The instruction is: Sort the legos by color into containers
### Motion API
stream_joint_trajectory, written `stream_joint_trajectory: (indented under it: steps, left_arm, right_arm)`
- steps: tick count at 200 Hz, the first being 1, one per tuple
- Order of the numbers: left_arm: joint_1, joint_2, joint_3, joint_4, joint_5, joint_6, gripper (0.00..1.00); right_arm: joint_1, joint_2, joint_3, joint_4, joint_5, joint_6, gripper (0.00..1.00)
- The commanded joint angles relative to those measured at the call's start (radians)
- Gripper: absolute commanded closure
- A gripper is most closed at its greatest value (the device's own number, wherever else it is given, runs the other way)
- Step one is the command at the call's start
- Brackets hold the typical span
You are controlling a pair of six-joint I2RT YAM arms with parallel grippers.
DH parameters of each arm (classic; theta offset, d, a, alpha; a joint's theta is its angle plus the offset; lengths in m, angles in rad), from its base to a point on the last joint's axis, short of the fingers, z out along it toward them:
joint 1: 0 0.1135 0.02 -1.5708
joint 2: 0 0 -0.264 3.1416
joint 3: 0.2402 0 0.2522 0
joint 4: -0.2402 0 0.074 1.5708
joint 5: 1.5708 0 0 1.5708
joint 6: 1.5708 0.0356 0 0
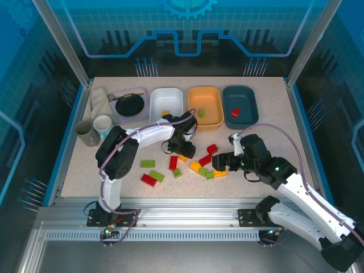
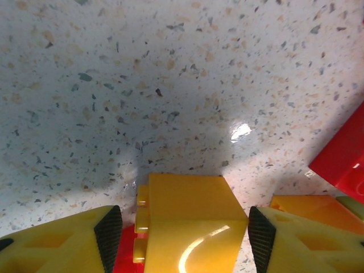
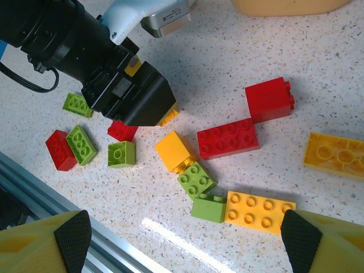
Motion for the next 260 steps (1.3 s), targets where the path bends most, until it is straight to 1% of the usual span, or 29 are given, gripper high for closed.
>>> stream_joint_trajectory:
  steps: [1,24,36,50,59,89,106,132,154,174,185,206,239,260]
  left_arm:
    - [-0.009,0.024,0.018,-0.028,0.013,0.017,0.39]
    - [-0.016,0.038,0.019,-0.025,0.003,0.014,0.43]
    - [-0.019,0.041,0.018,-0.018,-0.005,0.013,0.49]
    - [-0.023,0.041,0.019,-0.012,-0.022,0.008,0.6]
    - [-0.023,0.039,0.017,-0.009,-0.031,0.004,0.64]
    - [-0.023,0.003,0.03,-0.023,-0.078,-0.022,0.66]
    - [-0.008,-0.038,0.071,-0.059,-0.108,-0.041,0.66]
    - [0.061,-0.086,0.157,-0.129,-0.136,-0.075,0.66]
    - [0.127,-0.077,0.256,-0.184,-0.156,-0.076,0.66]
    - [0.192,-0.034,0.342,-0.231,-0.184,-0.077,0.66]
    - [0.228,0.007,0.394,-0.268,-0.199,-0.084,0.66]
    - [0.271,0.09,0.483,-0.306,-0.242,-0.083,0.66]
    - [0.312,0.224,0.593,-0.356,-0.281,-0.083,0.66]
    - [0.323,0.286,0.633,-0.373,-0.304,-0.083,0.66]
  right_arm:
    - [0.011,0.017,0.006,-0.007,0.013,0.013,0.11]
    - [0.011,0.036,0.007,-0.002,0.011,0.017,0.11]
    - [0.011,0.042,0.007,0.002,0.01,0.019,0.11]
    - [0.011,0.047,0.006,0.007,0.01,0.022,0.11]
    - [0.012,0.05,0.007,0.009,0.008,0.024,0.11]
    - [0.009,0.053,0.016,0.002,0.012,0.027,0.12]
    - [0.008,0.054,0.036,-0.002,0.021,0.022,0.12]
    - [0.004,0.078,0.082,0.015,0.023,0.018,0.12]
    - [-0.007,0.13,0.13,0.059,0.013,0.019,0.12]
    - [-0.029,0.196,0.156,0.125,-0.021,0.036,0.12]
    - [-0.046,0.239,0.204,0.164,-0.051,0.05,0.12]
    - [-0.073,0.329,0.269,0.209,-0.088,0.08,0.12]
    - [-0.109,0.466,0.397,0.179,-0.108,0.107,0.12]
    - [-0.125,0.522,0.444,0.157,-0.119,0.116,0.12]
